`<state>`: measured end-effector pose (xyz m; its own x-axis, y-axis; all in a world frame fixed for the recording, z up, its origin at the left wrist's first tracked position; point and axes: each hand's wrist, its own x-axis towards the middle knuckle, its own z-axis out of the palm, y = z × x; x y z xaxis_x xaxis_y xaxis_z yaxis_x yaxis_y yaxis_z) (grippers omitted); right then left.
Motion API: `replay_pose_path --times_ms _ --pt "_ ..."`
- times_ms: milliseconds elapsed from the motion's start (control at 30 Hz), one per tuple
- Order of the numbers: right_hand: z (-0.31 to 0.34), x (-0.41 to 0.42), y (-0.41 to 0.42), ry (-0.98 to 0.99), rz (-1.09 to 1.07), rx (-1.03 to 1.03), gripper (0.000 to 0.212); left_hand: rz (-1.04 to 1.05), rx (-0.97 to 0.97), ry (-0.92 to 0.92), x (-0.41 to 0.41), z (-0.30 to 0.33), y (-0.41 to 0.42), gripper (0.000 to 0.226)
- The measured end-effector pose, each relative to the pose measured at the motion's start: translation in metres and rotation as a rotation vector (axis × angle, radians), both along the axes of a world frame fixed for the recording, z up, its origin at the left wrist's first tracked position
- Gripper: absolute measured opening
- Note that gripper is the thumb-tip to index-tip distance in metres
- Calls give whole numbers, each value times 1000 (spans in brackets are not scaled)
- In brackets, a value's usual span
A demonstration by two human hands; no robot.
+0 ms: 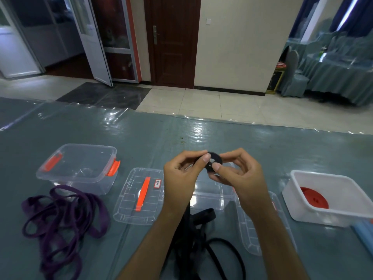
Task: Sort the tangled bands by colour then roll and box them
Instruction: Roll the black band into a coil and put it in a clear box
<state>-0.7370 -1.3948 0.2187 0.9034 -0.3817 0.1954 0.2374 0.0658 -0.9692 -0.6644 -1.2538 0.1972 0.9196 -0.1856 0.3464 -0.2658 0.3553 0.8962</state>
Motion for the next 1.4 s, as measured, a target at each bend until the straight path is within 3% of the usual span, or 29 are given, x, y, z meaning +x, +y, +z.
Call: replay_pose_path --times_ms 233,467,667,800,900,1067,1233,1400 --pt "3 -18 13 -93 -149 56 18 -164 14 64 -18 -6 0 29" --pt "5 -29 14 -94 -239 -41 20 -78 -120 124 -26 1 -3 18" --pt "6 -32 19 -45 -144 -50 16 -69 -181 152 -28 4 -9 10" --pt "6 -29 15 -61 -149 -41 20 -80 -116 133 -27 0 -10 7" --pt "8 -27 12 -108 -201 -64 25 -135 -31 83 -26 0 -7 22" --pt "6 -17 11 -157 -209 -83 15 -124 -7 -43 -15 12 -3 25" --pt "14 -6 -2 -174 -196 -89 15 -44 -54 -29 -7 14 -12 17" --pt "7 4 1 -223 -251 -4 12 -112 -17 -29 -3 11 -22 27"
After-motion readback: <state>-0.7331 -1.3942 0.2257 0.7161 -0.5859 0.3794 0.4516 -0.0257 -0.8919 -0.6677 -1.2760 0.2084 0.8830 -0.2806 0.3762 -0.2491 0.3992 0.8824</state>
